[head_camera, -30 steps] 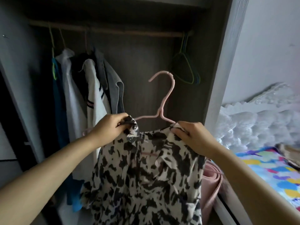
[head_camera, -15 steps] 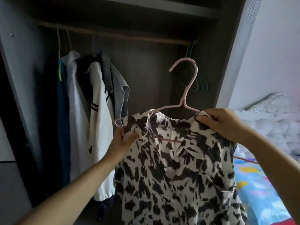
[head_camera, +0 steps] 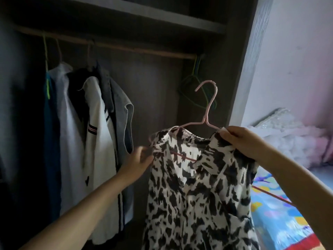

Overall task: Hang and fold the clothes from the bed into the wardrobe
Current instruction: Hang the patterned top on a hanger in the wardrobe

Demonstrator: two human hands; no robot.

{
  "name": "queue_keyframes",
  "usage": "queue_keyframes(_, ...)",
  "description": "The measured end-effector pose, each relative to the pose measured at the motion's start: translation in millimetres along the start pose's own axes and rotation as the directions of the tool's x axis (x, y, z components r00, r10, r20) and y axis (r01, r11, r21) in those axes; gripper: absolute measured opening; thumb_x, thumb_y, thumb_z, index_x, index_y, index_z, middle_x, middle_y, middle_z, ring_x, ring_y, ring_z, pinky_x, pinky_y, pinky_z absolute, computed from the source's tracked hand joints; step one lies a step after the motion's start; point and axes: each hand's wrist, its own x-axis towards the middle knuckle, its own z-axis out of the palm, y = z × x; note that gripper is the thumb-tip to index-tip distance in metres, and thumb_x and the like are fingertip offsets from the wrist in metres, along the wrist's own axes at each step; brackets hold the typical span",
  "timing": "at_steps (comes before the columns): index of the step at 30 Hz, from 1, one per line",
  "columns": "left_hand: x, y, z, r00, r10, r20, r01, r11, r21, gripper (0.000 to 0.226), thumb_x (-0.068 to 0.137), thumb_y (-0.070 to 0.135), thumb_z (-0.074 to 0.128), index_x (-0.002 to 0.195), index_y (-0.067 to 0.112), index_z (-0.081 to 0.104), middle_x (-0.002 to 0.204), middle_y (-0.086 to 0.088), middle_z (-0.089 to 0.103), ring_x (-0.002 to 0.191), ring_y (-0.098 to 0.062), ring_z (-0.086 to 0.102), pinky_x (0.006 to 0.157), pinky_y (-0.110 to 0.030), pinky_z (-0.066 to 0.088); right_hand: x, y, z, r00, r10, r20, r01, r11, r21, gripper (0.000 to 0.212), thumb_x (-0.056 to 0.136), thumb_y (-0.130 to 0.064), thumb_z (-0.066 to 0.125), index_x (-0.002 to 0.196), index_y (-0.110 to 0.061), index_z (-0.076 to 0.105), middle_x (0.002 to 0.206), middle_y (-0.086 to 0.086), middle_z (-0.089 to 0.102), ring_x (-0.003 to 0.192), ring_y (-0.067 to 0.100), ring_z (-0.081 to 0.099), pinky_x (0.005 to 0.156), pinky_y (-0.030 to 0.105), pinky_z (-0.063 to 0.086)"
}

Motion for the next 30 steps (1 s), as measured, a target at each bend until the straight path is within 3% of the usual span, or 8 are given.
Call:
queue_keyframes(5,12.0,32.4,8.8,0.979,-0.080,0.189,0.120,0.971,-0.207,0.028,0.094,0.053,0.040,0.114,0.035,0.048,0.118,0.012,0.055,0.106,-0.004,0.053,0.081,-0.019,0.043,38.3,-21.3,32.3,0.977,0.213,-0.025,-0.173,0.853,0.492,0.026,0.096,-0.029,0.054,0.079,-0.015,0.067,0.070,0.005,0.066,0.057,0.014,0.063,0.058,0.025,0.050)
queue_keyframes(9,34.6,80.8,5.3,0.968,0.003,0.252,0.141,0.823,-0.550,0.036,0.096,0.055,0.033,0.122,0.037,0.051,0.122,0.011,0.059,0.109,-0.005,0.056,0.089,-0.025,0.048,97.0,-54.5,59.9,0.975,0.223,-0.017,-0.176,0.811,0.558,0.033,0.096,-0.030,0.054,0.093,-0.002,0.071,0.083,0.014,0.071,0.072,0.026,0.066,0.082,0.038,0.055)
queue_keyframes(12,51.2,96.7,9.9,0.951,0.118,0.286,0.090,0.779,-0.621,0.050,0.096,0.057,0.027,0.138,0.034,0.042,0.132,0.011,0.053,0.120,-0.007,0.051,0.101,-0.029,0.040,145.7,-75.8,80.9,0.984,0.176,-0.023,-0.133,0.818,0.560,0.037,0.095,-0.031,0.055,0.093,0.003,0.071,0.092,0.022,0.071,0.084,0.032,0.067,0.090,0.045,0.053)
queue_keyframes(15,81.8,85.5,8.4,0.985,0.118,0.129,-0.023,0.819,-0.574,0.036,0.097,0.054,0.033,0.132,0.045,0.038,0.129,0.018,0.049,0.114,0.001,0.046,0.098,-0.026,0.032,201.5,-97.2,89.6,0.991,0.131,0.002,-0.106,0.790,0.605,0.032,0.094,-0.031,0.058,0.091,-0.001,0.071,0.098,0.020,0.070,0.093,0.033,0.067,0.093,0.042,0.051)
queue_keyframes(21,173.8,44.7,-24.3,0.984,-0.179,0.024,0.149,0.732,-0.665,0.027,0.097,0.036,0.048,0.117,0.022,0.060,0.105,0.002,0.069,0.096,-0.013,0.064,0.081,-0.024,0.050,308.8,-153.7,101.0,0.998,0.038,0.056,-0.066,0.750,0.658,0.025,0.093,-0.031,0.057,0.088,-0.008,0.067,0.089,0.010,0.068,0.082,0.023,0.065,0.075,0.032,0.053)
queue_keyframes(24,211.0,28.6,-45.2,0.941,-0.308,-0.140,0.125,0.700,-0.703,0.032,0.098,0.040,0.044,0.115,0.020,0.062,0.106,-0.001,0.069,0.098,-0.018,0.064,0.092,-0.035,0.050,351.3,-174.3,114.1,0.996,-0.015,0.085,-0.054,0.657,0.752,0.023,0.089,-0.029,0.063,0.081,-0.009,0.069,0.088,0.013,0.071,0.085,0.027,0.068,0.088,0.038,0.054)
queue_keyframes(27,226.8,9.8,-74.5,0.853,-0.344,-0.393,0.018,0.771,-0.636,0.037,0.099,0.037,0.042,0.125,0.013,0.054,0.120,-0.006,0.060,0.111,-0.024,0.057,0.102,-0.039,0.043,376.0,-185.6,134.0,0.989,-0.063,0.130,-0.073,0.559,0.826,0.021,0.091,-0.021,0.061,0.078,-0.005,0.067,0.075,0.012,0.069,0.071,0.025,0.066,0.078,0.035,0.054)
queue_keyframes(30,211.6,-9.9,-97.8,0.800,-0.219,-0.558,-0.093,0.875,-0.476,0.022,0.099,0.017,0.046,0.100,0.000,0.061,0.091,-0.013,0.063,0.083,-0.010,0.061,0.079,-0.016,0.049,385.3,-181.0,165.4,0.979,-0.060,0.195,-0.126,0.575,0.808,0.023,0.093,-0.022,0.058,0.082,-0.004,0.067,0.081,0.015,0.069,0.076,0.028,0.067,0.083,0.038,0.054)
